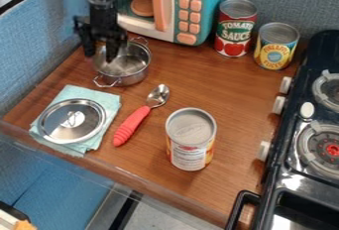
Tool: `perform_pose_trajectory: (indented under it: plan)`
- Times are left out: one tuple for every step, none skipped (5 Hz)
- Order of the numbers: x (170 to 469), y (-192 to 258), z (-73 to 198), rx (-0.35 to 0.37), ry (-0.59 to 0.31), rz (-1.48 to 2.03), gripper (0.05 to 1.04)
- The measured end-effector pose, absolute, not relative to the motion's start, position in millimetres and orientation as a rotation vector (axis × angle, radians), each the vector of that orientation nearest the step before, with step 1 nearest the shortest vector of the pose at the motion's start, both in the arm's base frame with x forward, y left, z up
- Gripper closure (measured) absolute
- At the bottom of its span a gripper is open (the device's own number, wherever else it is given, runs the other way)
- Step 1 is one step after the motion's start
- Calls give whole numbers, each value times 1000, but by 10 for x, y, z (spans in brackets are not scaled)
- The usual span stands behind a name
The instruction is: Moved a silver pot to the upper left side of table
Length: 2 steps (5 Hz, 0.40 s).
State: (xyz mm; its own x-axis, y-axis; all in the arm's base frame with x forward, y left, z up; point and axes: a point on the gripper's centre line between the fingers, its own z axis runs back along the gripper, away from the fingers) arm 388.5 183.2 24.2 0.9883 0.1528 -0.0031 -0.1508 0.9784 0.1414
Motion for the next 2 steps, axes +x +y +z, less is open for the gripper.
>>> perform_pose_trajectory:
  plan:
    - [3903,1827,574,116,-49,130,78]
    - [3860,1762,709,89,-74,110,83]
